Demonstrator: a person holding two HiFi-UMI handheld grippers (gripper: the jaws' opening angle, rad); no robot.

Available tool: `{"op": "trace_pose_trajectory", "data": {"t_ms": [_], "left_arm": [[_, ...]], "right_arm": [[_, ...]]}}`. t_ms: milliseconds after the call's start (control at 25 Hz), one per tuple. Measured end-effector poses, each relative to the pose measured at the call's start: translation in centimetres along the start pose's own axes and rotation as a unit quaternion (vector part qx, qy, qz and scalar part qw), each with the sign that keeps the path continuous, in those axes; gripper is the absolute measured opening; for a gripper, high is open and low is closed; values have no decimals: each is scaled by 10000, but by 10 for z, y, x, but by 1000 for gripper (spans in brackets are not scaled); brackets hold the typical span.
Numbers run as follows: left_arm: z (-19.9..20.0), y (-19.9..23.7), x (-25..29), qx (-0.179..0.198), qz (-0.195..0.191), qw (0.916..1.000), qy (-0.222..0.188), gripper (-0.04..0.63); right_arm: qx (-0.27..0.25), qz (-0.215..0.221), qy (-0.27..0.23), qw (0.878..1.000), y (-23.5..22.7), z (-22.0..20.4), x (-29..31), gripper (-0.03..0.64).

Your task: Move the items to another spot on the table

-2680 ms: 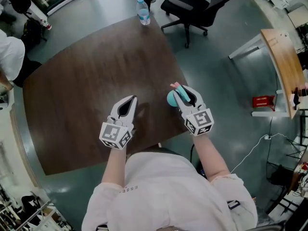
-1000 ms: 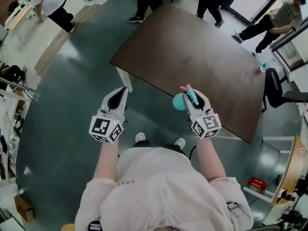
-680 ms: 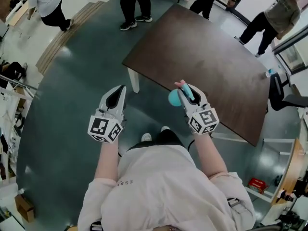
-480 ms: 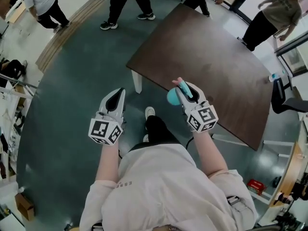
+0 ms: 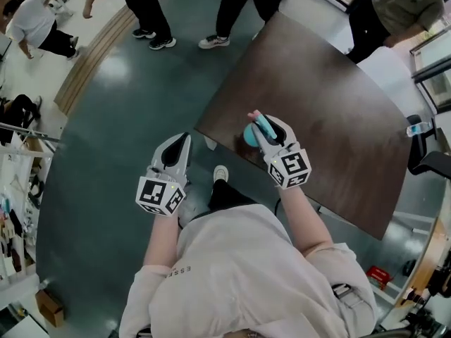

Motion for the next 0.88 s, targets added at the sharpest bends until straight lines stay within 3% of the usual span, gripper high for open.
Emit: {"op": "trace_pose_trajectory", "data": {"t_ms": [560,880], "left_arm": [[-20,68,100,12,-306,9989,366,17],[-39,82,131,61,-515,9974,504,17]], "right_arm": [[-137,-140,99,9998,-61,8,120,118],[32,-200,61,9998,-76,-7,149,118]]}}
Point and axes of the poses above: the fingertips, and each gripper's own axes: x forward along the fingers, y to its left, z out of its top, the point moved 5 cm from there along -x, backward along the fingers, and after that the axes turned 11 degrees about x, right-handed, at the moved point
